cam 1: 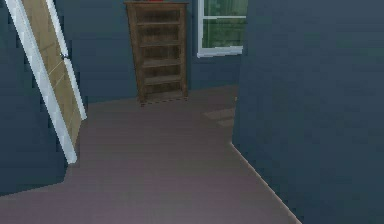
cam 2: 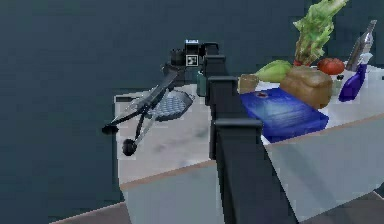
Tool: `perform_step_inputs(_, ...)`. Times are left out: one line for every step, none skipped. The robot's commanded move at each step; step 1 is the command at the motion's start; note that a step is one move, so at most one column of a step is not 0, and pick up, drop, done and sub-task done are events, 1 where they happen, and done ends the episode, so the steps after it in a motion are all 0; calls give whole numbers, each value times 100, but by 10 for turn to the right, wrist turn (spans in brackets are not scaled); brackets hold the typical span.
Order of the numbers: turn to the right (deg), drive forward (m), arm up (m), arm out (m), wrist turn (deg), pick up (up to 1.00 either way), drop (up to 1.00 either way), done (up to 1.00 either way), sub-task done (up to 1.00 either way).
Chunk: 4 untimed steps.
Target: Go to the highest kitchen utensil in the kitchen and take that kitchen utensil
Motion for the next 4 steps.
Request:
perform_step_inputs(0,0,0,0,450,0,0,0,0)
perform_step_inputs(0,0,0,0,450,0,0,0,0)
perform_step_inputs(0,0,0,0,120,0,0,0,0)
perform_step_inputs(0,0,-12,0,0,0,0,0,0)
